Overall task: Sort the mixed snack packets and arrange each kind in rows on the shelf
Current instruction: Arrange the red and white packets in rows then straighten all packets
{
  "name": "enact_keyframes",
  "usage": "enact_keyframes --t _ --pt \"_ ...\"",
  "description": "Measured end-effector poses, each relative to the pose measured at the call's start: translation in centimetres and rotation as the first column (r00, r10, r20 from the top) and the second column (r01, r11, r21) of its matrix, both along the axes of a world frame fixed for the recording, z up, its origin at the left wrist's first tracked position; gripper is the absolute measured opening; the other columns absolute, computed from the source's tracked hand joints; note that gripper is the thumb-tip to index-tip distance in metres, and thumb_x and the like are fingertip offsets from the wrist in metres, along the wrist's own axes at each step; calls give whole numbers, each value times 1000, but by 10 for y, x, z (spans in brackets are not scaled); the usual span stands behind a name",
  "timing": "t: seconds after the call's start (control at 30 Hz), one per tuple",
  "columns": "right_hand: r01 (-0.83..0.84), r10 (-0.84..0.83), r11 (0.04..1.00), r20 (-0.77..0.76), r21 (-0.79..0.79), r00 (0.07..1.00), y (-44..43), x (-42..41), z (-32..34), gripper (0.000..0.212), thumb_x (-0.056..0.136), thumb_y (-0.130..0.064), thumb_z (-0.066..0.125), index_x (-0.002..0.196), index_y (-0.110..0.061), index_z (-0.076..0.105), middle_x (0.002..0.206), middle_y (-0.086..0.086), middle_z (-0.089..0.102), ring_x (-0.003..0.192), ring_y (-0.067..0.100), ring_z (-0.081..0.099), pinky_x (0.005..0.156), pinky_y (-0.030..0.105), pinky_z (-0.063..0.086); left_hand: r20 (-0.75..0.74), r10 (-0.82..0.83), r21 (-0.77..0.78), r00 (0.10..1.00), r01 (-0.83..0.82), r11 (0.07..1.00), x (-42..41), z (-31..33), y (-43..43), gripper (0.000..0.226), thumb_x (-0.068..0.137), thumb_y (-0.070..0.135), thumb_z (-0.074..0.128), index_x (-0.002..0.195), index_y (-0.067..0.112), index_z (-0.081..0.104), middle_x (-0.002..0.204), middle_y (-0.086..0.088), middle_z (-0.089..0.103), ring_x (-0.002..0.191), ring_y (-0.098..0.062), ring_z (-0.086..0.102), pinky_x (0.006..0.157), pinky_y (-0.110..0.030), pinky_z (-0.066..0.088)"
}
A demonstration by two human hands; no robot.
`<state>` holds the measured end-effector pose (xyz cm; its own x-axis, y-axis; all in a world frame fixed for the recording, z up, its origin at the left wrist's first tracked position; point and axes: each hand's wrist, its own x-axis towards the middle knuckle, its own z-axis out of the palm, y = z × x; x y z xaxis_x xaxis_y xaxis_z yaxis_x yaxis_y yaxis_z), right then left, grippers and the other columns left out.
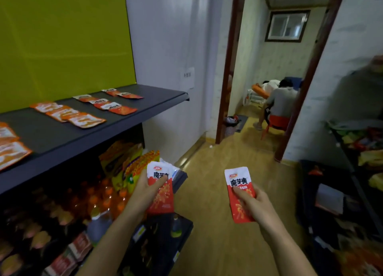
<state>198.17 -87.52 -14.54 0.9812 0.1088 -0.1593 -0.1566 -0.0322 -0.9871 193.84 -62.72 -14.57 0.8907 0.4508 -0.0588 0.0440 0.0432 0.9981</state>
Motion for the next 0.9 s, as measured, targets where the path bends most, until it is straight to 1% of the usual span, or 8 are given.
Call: enact_keyframes --t 0.1,0.2,0.37,0.5,0.6,0.77,0.83,0.9 --pt "-62 62 998 11 16 998 14 53 7 14 86 -20 64 99 -14 65 72 -1 69 49 3 64 48 17 48 4 45 35 999 -45 998 45 5 4 18 88 16 60 101 24 50 98 -4 62 80 -13 61 62 -26 48" --pt "-124 123 992 8 26 992 27 100 6 14 86 -20 64 99 -14 66 72 0 70 51 4 65 48 17 48 -23 86 29 996 -85 996 80 2 6 25 88 16 60 110 21 50 99 -3 63 80 -13 62 59 -23 47" --pt "-239 239 971 4 -3 971 50 175 -2 16 86 -20 64 100 -14 67 87 6 73 74 20 69 65 28 52 -58 162 -40 985 -164 986 131 -5 12 32 88 13 59 119 13 50 105 -11 65 79 -16 64 54 -19 51" --pt "-372 376 925 48 -71 925 73 243 -1 14 87 -21 62 99 -15 64 90 6 72 80 21 69 70 32 56 -36 264 -49 964 -266 963 172 2 13 28 88 13 59 114 15 50 96 -3 64 72 -10 64 52 -15 49" --pt "-476 482 876 81 -83 873 91 291 12 4 88 -19 61 90 -23 61 85 1 69 76 15 67 64 24 54 -26 347 -79 938 -348 934 201 13 13 28 88 15 60 114 13 50 90 -1 64 60 -3 66 48 -16 49" --pt "-647 653 756 171 -96 738 124 349 47 6 88 -22 62 83 -25 61 68 -9 70 59 5 68 50 15 51 21 462 -118 887 -456 882 233 39 5 23 88 14 59 109 13 51 90 -5 65 61 -9 66 52 -21 51" --pt "-709 713 697 200 -106 672 139 361 61 4 88 -26 61 90 -23 61 67 -12 70 59 4 68 52 15 50 75 512 -153 856 -497 854 241 50 1 19 89 12 57 106 12 50 84 -5 65 53 -7 66 49 -22 51" --pt "-763 758 642 220 -78 614 156 365 72 17 89 -31 59 104 -23 57 83 -10 69 70 6 67 56 16 49 110 559 -176 822 -537 825 249 62 -2 21 89 15 58 108 13 50 81 -4 66 54 -8 67 48 -22 51"
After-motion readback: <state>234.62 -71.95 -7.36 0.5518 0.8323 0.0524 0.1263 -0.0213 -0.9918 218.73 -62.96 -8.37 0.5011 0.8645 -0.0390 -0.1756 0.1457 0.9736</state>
